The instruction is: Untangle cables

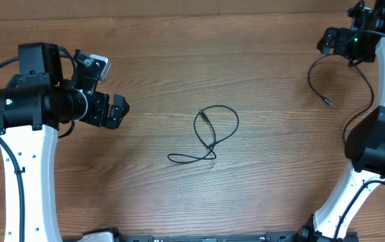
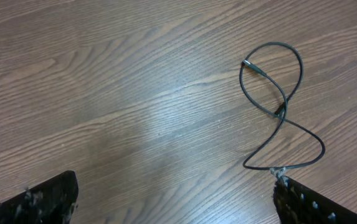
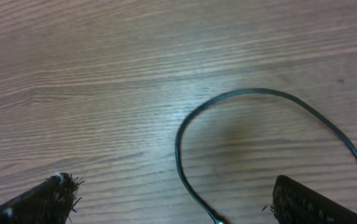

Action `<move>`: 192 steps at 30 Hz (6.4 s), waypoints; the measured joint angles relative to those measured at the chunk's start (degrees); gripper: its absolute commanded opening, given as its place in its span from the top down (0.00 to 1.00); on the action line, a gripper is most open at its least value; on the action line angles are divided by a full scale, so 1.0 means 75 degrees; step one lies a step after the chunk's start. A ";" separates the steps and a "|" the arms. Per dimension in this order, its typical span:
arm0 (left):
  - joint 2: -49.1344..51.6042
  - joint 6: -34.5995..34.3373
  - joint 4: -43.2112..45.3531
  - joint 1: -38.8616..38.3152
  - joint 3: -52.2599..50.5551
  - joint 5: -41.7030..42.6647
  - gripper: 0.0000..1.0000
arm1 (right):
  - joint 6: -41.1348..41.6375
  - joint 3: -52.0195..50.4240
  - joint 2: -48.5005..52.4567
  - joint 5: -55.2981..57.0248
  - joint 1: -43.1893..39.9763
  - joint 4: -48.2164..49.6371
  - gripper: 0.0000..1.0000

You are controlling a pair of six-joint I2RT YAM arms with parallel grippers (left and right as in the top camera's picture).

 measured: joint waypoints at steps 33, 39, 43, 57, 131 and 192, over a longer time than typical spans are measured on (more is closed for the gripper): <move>0.0000 0.0003 0.0000 0.0000 0.0000 0.0000 0.00 | 0.0997 -0.0568 0.1853 -0.0463 0.0294 0.1472 0.28; 0.0000 0.0000 0.0003 0.0000 0.0000 0.0000 0.01 | 0.1061 -0.0565 0.1853 -0.0417 0.0294 0.1606 0.40; 0.0000 0.0000 0.0003 0.0000 0.0000 0.0000 0.00 | 0.1090 -0.0568 0.1853 -0.0204 0.0294 0.1629 0.47; 0.0000 0.0003 0.0000 0.0000 0.0000 0.0000 0.01 | 0.1035 -0.0568 0.1853 0.0895 0.0300 0.1661 0.62; 0.0000 0.0000 0.0003 0.0000 0.0000 0.0000 0.00 | 0.2072 -0.0189 0.1411 0.0886 -0.1699 -0.0376 0.00; 0.0000 0.0000 0.0003 0.0000 0.0000 0.0000 0.01 | 0.4943 -0.2279 -0.3133 0.0536 0.3972 -0.4074 0.02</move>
